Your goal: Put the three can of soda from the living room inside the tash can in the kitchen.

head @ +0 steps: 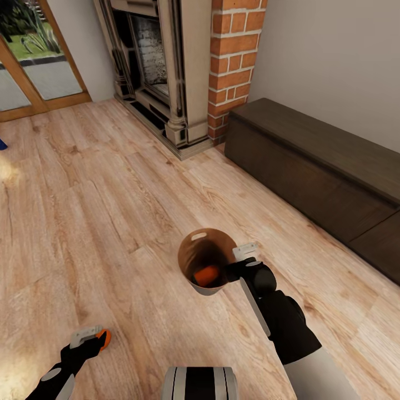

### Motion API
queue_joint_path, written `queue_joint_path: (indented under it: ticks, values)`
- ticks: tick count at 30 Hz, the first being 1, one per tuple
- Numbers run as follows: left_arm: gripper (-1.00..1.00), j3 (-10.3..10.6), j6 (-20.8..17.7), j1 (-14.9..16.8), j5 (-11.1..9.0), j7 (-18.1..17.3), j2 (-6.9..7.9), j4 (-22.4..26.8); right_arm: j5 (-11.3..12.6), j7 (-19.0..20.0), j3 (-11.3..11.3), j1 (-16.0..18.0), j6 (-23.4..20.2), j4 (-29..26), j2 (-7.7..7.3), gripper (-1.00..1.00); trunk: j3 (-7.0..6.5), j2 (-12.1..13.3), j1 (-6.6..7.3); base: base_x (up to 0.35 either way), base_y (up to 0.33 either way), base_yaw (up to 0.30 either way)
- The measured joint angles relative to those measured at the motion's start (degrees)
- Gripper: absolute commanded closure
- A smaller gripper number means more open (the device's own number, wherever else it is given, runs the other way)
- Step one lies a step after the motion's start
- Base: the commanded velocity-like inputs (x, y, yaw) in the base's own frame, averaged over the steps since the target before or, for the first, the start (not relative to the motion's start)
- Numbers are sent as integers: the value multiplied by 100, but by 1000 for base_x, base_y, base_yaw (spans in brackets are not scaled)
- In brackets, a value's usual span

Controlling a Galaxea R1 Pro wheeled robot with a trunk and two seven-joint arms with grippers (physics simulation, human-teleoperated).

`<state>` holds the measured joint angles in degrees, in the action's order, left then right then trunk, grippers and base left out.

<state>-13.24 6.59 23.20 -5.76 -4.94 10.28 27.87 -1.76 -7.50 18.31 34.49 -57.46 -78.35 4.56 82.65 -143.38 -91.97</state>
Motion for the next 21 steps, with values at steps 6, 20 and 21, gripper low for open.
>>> queue_joint_path:
  ticks: [6, 20, 21]
  values:
    - [-100, -2, 0, 0, 4, 1, 0, 0, 2, 2, 4, -3, 1, -3, 0, 100, 1, 0, 0, 0, 0, 0]
    - [100, 6, 0, 1, -4, -1, 0, 0, 0, 1, 5, -4, 1, 6, 0, 100, 1, 0, 1, 0, 0, 0]
    - [100, 5, 0, 0, -2, 0, 0, 0, -2, 2, 5, -3, 1, 6, 0, 100, 1, 0, 1, 0, 0, 0]
